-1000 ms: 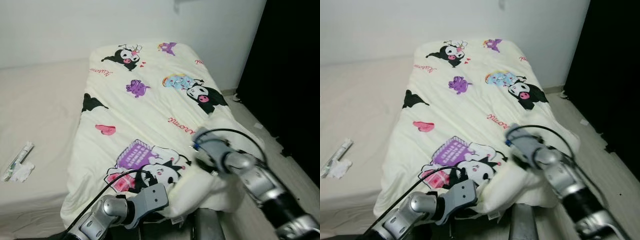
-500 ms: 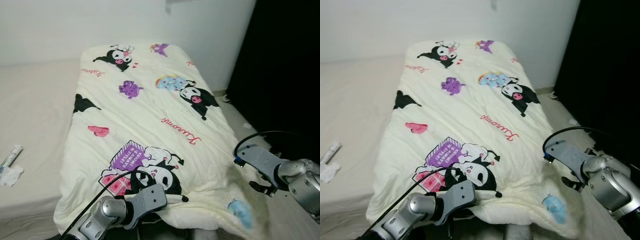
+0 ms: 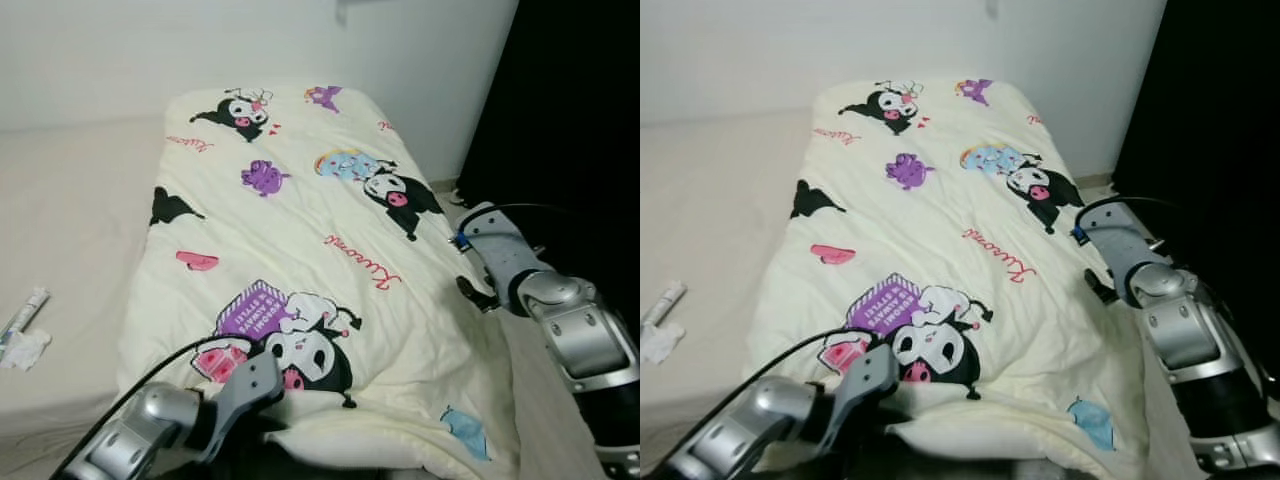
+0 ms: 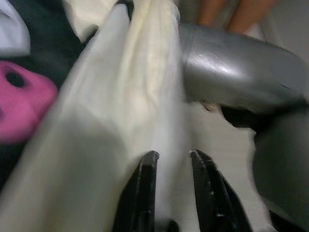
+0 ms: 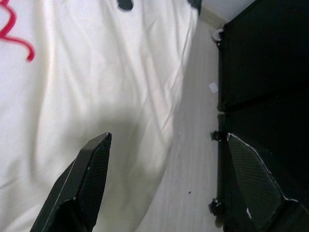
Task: Clean up the room
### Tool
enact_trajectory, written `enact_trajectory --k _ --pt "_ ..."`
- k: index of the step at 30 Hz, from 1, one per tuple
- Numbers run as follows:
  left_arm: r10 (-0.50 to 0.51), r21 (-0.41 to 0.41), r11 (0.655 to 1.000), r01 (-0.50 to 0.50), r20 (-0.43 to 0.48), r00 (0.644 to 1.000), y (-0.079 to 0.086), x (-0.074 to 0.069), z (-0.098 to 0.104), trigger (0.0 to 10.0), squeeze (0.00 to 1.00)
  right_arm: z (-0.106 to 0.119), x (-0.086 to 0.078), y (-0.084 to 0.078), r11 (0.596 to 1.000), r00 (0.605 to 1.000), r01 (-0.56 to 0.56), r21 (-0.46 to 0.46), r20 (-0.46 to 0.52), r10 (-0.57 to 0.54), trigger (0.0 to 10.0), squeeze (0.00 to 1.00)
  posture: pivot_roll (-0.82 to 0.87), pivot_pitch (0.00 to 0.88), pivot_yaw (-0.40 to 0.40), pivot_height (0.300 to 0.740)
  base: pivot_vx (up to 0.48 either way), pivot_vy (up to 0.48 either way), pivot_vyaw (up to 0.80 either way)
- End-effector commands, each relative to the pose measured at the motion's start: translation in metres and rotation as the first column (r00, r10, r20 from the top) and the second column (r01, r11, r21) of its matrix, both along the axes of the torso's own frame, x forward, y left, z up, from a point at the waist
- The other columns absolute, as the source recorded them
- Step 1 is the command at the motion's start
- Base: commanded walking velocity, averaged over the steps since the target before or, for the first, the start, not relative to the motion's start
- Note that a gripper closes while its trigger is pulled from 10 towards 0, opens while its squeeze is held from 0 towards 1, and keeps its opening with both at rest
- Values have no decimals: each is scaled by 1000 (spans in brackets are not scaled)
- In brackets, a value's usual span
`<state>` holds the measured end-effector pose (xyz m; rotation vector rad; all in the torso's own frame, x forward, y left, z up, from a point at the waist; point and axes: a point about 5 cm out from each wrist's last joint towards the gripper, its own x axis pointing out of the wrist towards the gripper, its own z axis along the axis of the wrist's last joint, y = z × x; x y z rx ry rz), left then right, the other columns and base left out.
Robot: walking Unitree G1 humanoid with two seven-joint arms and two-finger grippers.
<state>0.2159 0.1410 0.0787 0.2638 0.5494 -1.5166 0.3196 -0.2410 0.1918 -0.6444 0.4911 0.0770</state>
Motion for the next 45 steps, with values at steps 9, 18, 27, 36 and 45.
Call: enact_trajectory --k 9,18,27,36,45 --pt "-68 -76 995 58 -136 988 -3 -23 7 10000 1000 -6 2 -2 999 999 33 -1 6 -33 10000 0 -90 111 32 465 0 0 0" --pt "112 -474 868 -149 -105 988 -3 8 59 10000 1000 6 14 22 978 978 -71 199 205 29 10000 0 -82 111 33 474 0 0 0" --pt "550 -638 574 -513 -164 819 8 63 71 10000 0 -5 17 36 933 968 -101 346 251 12 10000 0 -74 97 29 507 0 0 0" --pt "702 -636 353 -686 -304 644 21 87 65 10000 0 -31 16 43 900 968 -111 421 249 2 10000 0 -72 88 30 540 0 0 0" --pt "724 -591 342 -730 -329 606 18 95 54 10000 0 -40 15 43 898 971 -101 428 237 -4 10000 0 -78 79 35 568 -107 0 0"
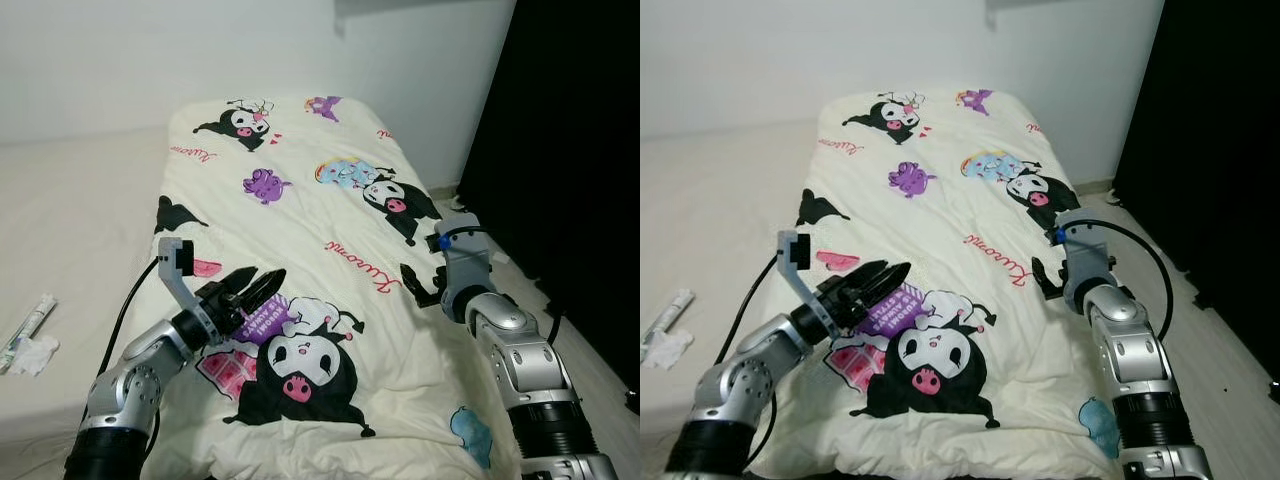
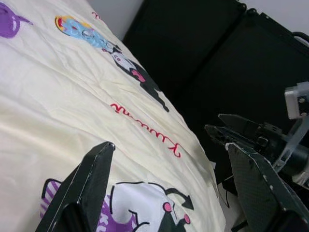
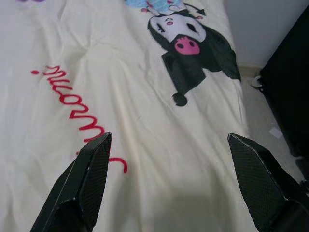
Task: Clean up the room
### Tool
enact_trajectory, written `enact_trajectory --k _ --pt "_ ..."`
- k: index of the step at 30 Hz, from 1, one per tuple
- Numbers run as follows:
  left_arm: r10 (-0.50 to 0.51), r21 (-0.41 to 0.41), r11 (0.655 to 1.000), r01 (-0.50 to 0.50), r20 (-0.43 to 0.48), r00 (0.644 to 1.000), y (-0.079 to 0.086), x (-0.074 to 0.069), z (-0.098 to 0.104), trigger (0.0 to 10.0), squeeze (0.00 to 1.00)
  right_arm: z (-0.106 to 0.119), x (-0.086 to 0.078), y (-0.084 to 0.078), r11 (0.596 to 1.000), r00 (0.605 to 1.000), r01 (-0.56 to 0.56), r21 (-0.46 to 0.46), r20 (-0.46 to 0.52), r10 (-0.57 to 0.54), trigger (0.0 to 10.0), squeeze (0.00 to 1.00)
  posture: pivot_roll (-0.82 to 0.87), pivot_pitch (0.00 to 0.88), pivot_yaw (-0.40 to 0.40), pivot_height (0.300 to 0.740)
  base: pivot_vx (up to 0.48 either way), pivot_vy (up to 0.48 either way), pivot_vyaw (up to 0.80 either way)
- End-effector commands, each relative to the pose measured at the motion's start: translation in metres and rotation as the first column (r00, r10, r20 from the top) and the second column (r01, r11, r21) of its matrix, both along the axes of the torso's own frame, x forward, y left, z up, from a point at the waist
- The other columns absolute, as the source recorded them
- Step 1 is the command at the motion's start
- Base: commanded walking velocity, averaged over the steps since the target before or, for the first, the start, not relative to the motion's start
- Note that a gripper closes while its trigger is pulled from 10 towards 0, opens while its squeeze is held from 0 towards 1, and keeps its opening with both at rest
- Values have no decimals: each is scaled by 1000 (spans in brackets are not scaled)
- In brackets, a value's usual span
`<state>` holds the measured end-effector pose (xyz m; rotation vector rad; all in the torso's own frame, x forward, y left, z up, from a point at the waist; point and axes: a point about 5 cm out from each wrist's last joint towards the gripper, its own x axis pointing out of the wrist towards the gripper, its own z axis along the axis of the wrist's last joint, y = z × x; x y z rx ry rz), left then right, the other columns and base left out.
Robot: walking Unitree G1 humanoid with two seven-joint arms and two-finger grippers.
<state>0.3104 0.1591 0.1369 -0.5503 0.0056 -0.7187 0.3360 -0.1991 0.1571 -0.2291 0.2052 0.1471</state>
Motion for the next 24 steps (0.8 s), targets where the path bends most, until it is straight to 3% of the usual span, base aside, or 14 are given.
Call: enact_trajectory --k 1,4,8,15,24 --pt "19 11 1000 -19 -24 1000 -1 1 -7 10000 0 -7 -1 0 1000 1000 -3 13 -13 3 10000 0 -79 79 33 573 -480 0 0" --pt "30 -1 1000 -30 -32 999 -1 2 -10 10000 0 -10 -1 0 1000 1000 -2 14 -16 3 10000 0 -82 80 29 582 -480 0 0" --pt "47 -22 999 -48 -43 998 0 2 -18 10000 0 -15 0 0 1000 1000 -10 17 -12 10 10000 0 -87 78 25 596 0 0 0" --pt "76 44 996 -71 -101 992 2 -1 -42 10000 0 -24 -3 -1 1000 1000 -4 22 -23 5 10000 0 -79 80 34 620 0 0 0" --pt "187 110 980 -167 -206 961 19 -6 -72 10000 0 -30 -3 2 1000 999 -8 24 -34 9 10000 0 -74 83 38 653 0 0 0"
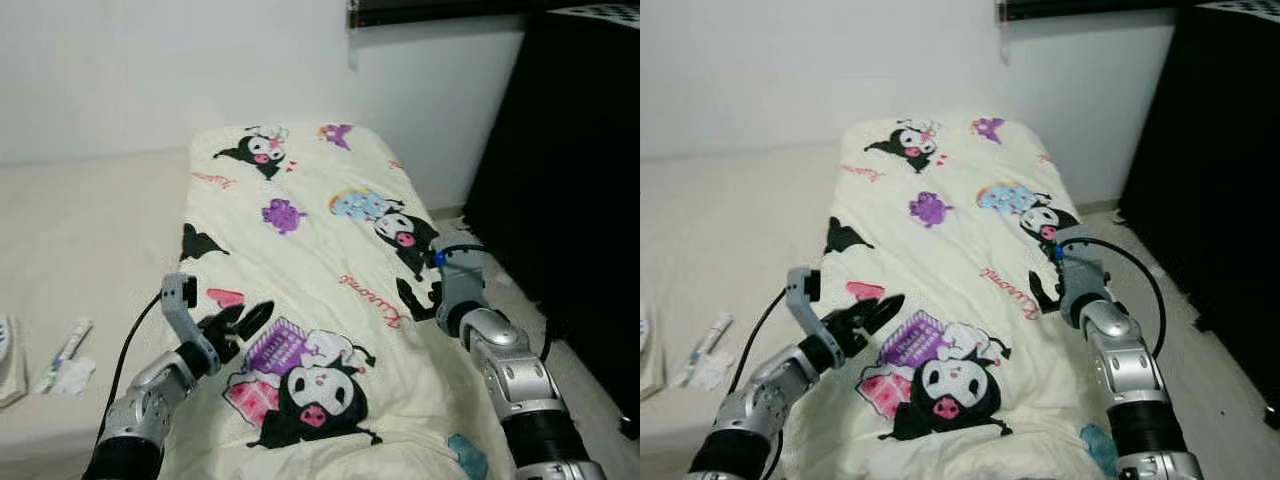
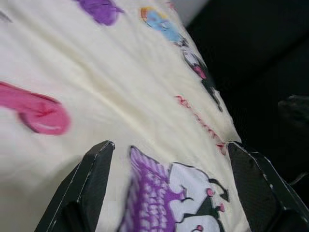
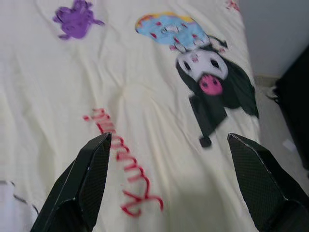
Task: Clean up the room
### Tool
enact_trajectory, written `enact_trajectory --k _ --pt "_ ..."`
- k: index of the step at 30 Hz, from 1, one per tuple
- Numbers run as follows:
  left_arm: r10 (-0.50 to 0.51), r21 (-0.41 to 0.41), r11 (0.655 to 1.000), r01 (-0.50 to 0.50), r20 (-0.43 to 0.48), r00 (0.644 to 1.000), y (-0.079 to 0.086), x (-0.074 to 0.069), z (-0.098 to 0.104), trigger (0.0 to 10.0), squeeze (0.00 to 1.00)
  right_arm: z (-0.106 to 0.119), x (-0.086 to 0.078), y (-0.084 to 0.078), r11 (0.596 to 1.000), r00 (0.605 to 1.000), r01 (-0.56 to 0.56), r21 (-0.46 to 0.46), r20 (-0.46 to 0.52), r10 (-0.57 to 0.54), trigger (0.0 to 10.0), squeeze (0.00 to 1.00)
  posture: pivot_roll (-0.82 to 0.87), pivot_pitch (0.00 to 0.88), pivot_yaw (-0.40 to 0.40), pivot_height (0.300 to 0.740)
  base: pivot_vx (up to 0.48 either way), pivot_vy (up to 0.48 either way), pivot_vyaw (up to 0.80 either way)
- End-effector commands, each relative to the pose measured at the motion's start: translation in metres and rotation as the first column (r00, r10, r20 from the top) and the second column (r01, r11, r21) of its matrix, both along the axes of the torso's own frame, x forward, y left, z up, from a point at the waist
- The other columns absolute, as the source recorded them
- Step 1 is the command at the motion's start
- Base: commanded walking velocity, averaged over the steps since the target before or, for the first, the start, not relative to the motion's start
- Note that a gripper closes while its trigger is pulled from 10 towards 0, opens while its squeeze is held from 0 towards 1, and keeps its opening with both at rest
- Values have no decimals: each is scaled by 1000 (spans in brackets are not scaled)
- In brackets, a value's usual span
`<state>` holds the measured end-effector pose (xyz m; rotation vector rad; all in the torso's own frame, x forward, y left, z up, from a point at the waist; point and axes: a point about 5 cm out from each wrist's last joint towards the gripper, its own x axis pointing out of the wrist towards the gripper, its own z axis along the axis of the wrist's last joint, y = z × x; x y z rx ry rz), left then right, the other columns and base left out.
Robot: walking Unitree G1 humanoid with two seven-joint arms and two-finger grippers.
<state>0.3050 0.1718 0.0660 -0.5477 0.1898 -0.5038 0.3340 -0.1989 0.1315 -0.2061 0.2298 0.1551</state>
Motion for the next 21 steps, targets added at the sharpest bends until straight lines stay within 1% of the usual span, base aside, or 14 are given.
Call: enact_trajectory --k 1,2,3,6,7,10,13,15,18,19,20,21 --pt "39 28 999 -39 -20 999 8 -2 -6 10000 0 -6 -1 2 1000 1000 -6 3 -9 6 10000 0 -74 83 38 658 0 0 0" --pt "65 38 997 -64 -43 997 12 -4 -13 10000 0 -7 -1 3 1000 1000 -7 3 -10 7 10000 0 -78 85 39 662 0 0 0" --pt "65 38 997 -64 -43 997 12 -4 -13 10000 0 -7 -1 3 1000 1000 -7 3 -10 7 10000 0 -78 85 39 662 0 0 0" --pt "170 88 983 -159 -127 977 26 -14 -36 10000 0 -15 -2 3 1000 1000 -7 7 -29 8 10000 0 -81 82 41 676 0 0 0" --pt "170 88 983 -159 -127 977 26 -14 -36 10000 0 -15 -2 3 1000 1000 -7 7 -29 8 10000 0 -81 82 41 676 0 0 0" --pt "244 119 967 -224 -197 950 38 -25 -53 10000 0 -29 -6 2 1000 998 -2 7 -67 2 10000 0 -79 84 41 690 0 0 0" --pt "255 127 965 -232 -215 943 40 -28 -57 10000 0 -32 -7 1 1000 997 -1 6 -76 2 10000 0 -79 84 41 695 0 0 0" --pt "272 143 960 -243 -249 929 45 -37 -66 10000 0 -38 -10 1 1000 995 -8 -8 -102 7 10000 0 -80 85 40 709 -480 0 0" --pt "275 142 959 -245 -254 927 46 -39 -68 10000 0 -39 -10 1 1000 995 -8 -9 -104 7 10000 0 -80 85 40 719 -480 0 0" --pt "291 164 954 -252 -290 912 48 -47 -77 10000 0 -42 -10 1 1000 994 -12 -6 -111 11 10000 0 -80 83 40 728 -480 0 0" --pt "291 164 954 -252 -290 912 48 -47 -77 10000 0 -42 -10 1 1000 994 -12 -6 -111 11 10000 0 -80 83 40 728 -480 0 0" --pt "294 171 953 -251 -306 906 48 -50 -81 10000 0 -43 -11 1 1000 993 -14 -7 -115 13 10000 0 -81 83 41 733 -480 0 0"
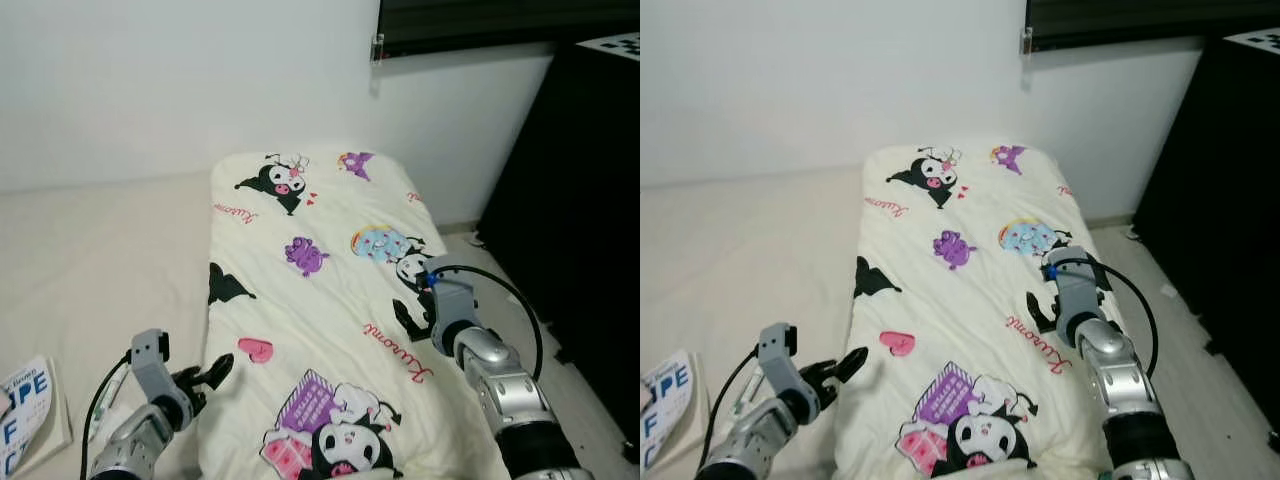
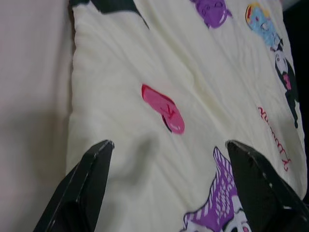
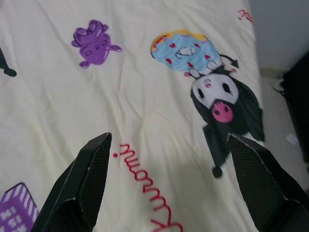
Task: Clean up the room
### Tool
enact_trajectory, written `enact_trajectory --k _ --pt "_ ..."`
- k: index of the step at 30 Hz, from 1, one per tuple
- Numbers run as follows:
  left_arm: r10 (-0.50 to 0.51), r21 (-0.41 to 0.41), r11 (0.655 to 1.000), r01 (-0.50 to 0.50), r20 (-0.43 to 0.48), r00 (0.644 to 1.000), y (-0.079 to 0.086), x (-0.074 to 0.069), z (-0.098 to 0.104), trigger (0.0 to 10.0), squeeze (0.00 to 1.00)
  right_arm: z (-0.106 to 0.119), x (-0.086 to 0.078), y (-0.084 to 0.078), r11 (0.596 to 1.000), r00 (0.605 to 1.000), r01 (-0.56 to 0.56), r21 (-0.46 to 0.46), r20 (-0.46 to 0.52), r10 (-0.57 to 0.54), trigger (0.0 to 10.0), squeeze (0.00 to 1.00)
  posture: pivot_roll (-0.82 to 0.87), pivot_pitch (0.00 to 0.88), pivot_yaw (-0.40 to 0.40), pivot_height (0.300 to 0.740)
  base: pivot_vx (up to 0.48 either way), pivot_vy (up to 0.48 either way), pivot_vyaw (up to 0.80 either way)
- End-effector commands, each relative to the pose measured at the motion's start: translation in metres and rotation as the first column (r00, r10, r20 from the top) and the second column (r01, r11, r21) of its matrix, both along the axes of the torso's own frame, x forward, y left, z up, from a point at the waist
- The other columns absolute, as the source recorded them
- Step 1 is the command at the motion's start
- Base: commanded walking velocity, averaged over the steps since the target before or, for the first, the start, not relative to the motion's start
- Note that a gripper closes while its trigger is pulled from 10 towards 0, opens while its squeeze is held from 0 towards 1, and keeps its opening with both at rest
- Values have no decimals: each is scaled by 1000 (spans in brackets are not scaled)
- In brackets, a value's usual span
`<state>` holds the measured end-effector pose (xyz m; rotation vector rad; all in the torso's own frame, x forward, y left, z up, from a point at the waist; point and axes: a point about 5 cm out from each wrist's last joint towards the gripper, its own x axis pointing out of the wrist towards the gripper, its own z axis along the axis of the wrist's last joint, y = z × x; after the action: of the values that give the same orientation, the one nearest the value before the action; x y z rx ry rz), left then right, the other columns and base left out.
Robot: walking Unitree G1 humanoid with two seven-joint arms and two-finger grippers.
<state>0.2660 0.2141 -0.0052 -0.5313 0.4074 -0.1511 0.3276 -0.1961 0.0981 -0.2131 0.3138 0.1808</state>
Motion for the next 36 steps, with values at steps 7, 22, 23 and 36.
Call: enact_trajectory --k 7,22,23,36 --pt "33 38 999 -29 -124 992 6 -29 -27 10000 0 -18 -8 -3 1000 999 5 -1 -53 -5 10000 0 -87 81 46 740 -206 0 0" --pt "168 230 970 -81 -392 904 13 -76 -64 10000 0 -121 -72 -31 978 900 210 -8 -389 -197 10000 0 -80 63 38 740 0 0 0" --pt "174 231 969 -82 -413 894 12 -80 -67 10000 0 -132 -85 -33 974 875 228 -19 -434 -213 10000 0 -77 63 35 740 0 0 0" --pt "254 262 956 -129 -527 811 7 -99 -80 10000 0 -179 -153 -25 951 738 310 -10 -628 -247 10000 0 -69 40 17 740 -354 0 755"
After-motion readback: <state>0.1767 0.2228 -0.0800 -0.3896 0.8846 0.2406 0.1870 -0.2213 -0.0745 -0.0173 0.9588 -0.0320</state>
